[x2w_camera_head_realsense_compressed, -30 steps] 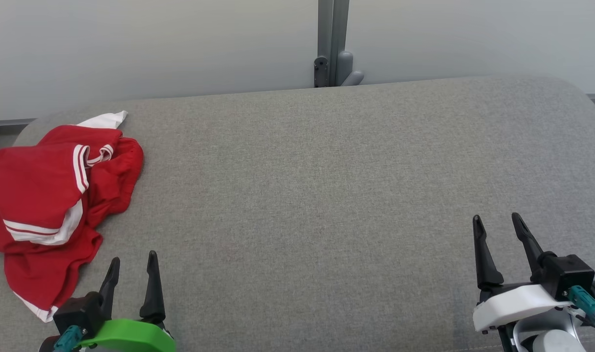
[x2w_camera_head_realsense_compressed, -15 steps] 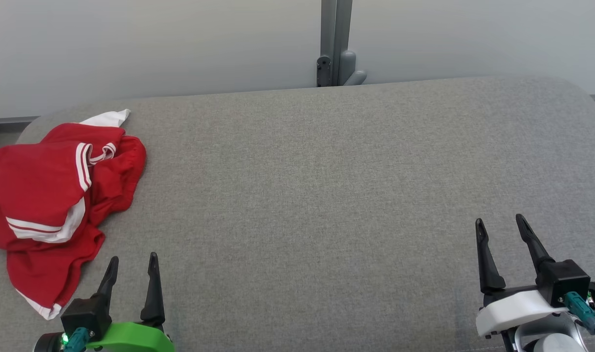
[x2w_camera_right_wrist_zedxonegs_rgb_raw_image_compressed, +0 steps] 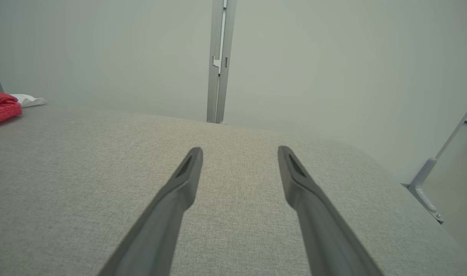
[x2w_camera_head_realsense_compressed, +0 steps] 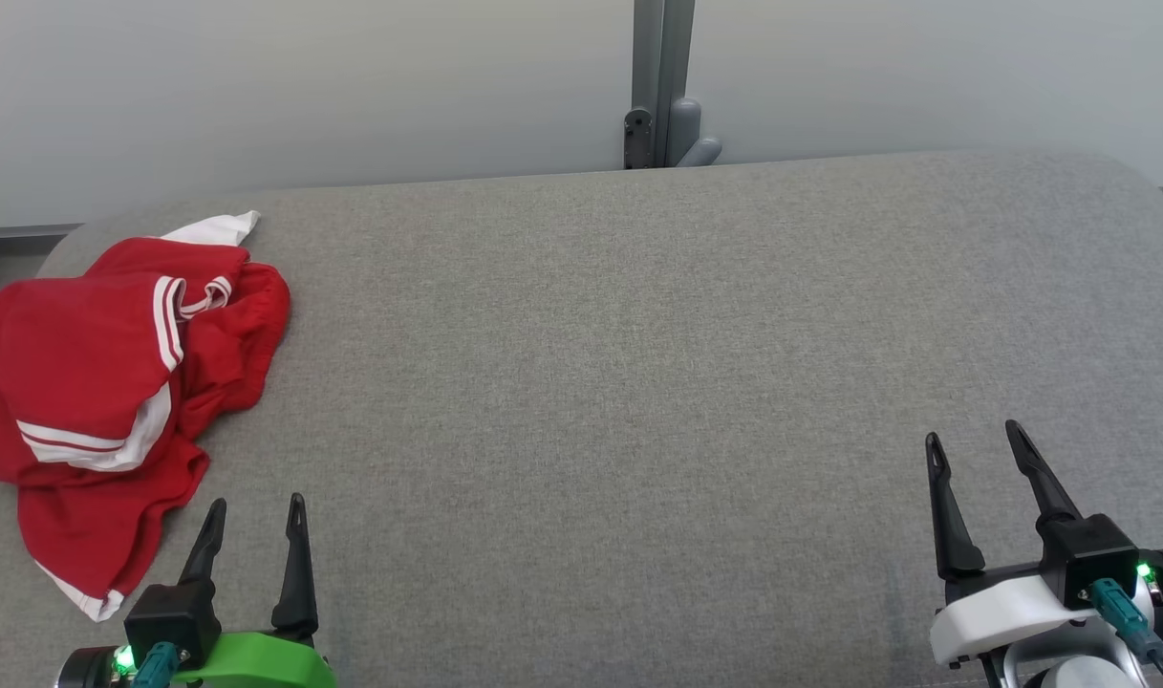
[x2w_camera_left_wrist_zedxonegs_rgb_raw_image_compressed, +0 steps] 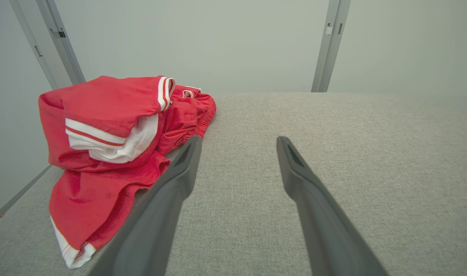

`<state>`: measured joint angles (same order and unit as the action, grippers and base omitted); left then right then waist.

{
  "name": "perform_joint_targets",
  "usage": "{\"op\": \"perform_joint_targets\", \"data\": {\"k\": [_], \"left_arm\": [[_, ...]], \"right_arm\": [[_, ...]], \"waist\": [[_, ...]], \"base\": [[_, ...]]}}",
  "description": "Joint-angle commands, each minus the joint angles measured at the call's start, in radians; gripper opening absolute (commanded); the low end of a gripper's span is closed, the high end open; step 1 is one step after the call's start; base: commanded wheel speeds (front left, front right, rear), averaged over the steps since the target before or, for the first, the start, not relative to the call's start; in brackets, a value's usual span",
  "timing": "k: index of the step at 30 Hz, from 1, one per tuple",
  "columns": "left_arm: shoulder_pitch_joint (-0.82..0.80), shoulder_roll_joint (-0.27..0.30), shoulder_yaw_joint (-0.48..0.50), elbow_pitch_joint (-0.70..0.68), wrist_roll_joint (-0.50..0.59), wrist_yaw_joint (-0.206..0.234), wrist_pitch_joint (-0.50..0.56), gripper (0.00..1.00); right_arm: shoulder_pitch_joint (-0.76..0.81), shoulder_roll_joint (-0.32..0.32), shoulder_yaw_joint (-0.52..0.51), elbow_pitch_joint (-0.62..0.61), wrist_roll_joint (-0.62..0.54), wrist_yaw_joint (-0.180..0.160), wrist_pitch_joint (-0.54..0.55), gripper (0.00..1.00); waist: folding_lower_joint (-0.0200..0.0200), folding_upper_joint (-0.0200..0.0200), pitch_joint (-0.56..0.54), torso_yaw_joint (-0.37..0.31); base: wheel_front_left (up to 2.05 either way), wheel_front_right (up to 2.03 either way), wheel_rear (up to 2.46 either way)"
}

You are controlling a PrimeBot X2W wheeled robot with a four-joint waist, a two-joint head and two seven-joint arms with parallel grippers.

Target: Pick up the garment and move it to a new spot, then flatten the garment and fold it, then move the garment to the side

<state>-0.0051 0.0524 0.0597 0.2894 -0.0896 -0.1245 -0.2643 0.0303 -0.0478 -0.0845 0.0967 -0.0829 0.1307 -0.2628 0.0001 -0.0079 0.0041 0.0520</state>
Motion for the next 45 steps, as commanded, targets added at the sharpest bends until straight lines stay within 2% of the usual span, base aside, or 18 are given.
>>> {"op": "perform_joint_targets", "data": {"k": [1,13,19,27,32,38,45], "left_arm": [[0.010,0.000,0.003,0.000,0.003,-0.005,0.000,1.00],[-0.006,-0.001,0.006,0.003,-0.007,-0.004,0.000,1.00],[-0.017,-0.001,0.010,0.003,-0.010,-0.005,0.000,1.00],[0.002,-0.001,0.030,-0.001,-0.011,-0.004,0.000,1.00],[0.016,-0.001,0.055,-0.004,-0.016,-0.004,0.000,1.00],[0.011,-0.001,0.065,-0.009,-0.031,-0.005,0.000,1.00],[-0.097,-0.001,0.047,0.013,-0.083,-0.007,0.000,1.00]], "right_arm": [[0.009,-0.005,0.001,-0.003,0.002,0.000,-0.003,1.00],[0.008,-0.004,0.009,-0.002,0.032,0.000,-0.003,1.00],[0.011,-0.004,0.018,-0.003,0.047,0.000,-0.003,1.00],[0.000,-0.004,0.049,0.004,0.062,0.000,-0.003,1.00],[-0.013,-0.004,0.069,0.009,0.063,0.000,-0.003,1.00],[-0.022,-0.004,0.081,0.005,0.063,0.000,-0.003,1.00],[-0.054,-0.004,0.088,-0.010,0.057,0.000,-0.003,1.00]], "waist": [[-0.0001,0.0079,-0.001,0.000],[-0.0001,0.0079,0.002,0.025],[-0.0001,0.0079,-0.002,0.086],[-0.0001,0.0079,-0.011,0.217],[-0.0001,0.0079,-0.008,0.269],[-0.0001,0.0079,0.012,0.276],[-0.0001,0.0079,0.097,0.236]], "base": [[0.00,0.00,0.00],[0.00,0.00,0.00],[0.00,0.00,0.00],[0.00,0.00,0.00],[0.00,0.00,0.00],[0.00,0.00,0.00],[0.00,0.00,0.00]]}}
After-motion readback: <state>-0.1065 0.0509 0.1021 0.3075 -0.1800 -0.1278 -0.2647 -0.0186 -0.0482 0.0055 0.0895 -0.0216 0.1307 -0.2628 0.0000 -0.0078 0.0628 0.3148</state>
